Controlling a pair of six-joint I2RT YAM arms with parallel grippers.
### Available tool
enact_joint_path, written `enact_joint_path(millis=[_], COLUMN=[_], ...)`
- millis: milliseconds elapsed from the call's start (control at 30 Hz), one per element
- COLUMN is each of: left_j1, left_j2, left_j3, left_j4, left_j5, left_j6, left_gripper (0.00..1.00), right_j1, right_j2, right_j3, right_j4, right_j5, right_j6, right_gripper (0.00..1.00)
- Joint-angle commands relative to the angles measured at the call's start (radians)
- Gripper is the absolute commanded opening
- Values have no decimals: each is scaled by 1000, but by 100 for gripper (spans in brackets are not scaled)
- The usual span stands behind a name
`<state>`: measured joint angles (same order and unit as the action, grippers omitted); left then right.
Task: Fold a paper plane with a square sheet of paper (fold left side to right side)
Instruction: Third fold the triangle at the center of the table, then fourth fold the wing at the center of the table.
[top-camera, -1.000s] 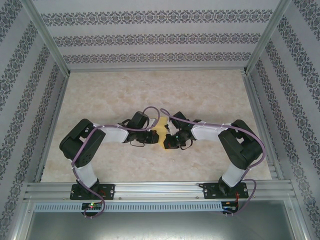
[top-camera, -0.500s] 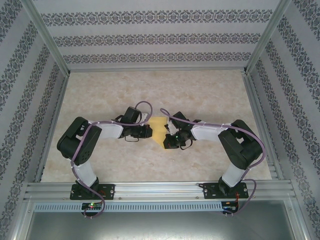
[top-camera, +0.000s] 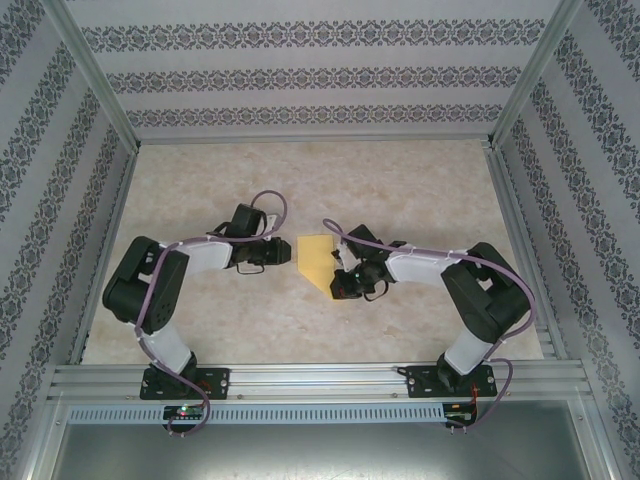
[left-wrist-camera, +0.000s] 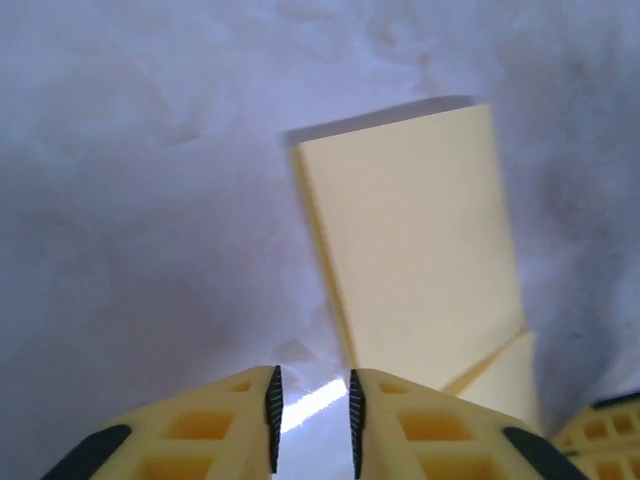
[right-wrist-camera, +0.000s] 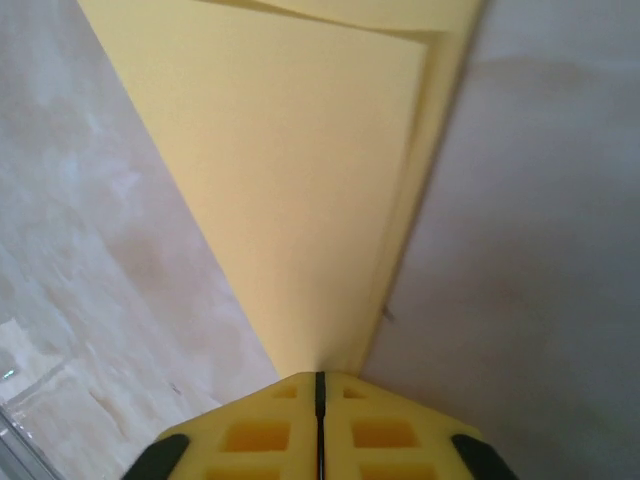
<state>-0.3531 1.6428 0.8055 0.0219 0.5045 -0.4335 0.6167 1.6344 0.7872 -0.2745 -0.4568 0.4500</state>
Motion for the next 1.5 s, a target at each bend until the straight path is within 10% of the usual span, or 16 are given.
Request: enact_joint_path(millis=[0,233,467,933,1467], left_j1=[8,-7,-45,-113,-162], left_j2=[-104,-230,-247,-116,-17], left_j3=[-60,-206,-239,-167,-82], left_j4=[5,115,169,219,220], left_j5=[38,93,73,89,91], left_j6=[-91,-312,-430,-471,-479], left_gripper=[34,48,55,57,57], right_j1=[-24,-75,-75,-81,-104], right_j2=[-82,-128,-6,62,24], right_j3=[-2,12,46,24,-6], right_j4=[2,105,191,258,248], right_j5=[40,19,-38,-39,-23], right_j6=[-58,-150,-143,-120,-122], right_gripper=[19,47,51,0,0])
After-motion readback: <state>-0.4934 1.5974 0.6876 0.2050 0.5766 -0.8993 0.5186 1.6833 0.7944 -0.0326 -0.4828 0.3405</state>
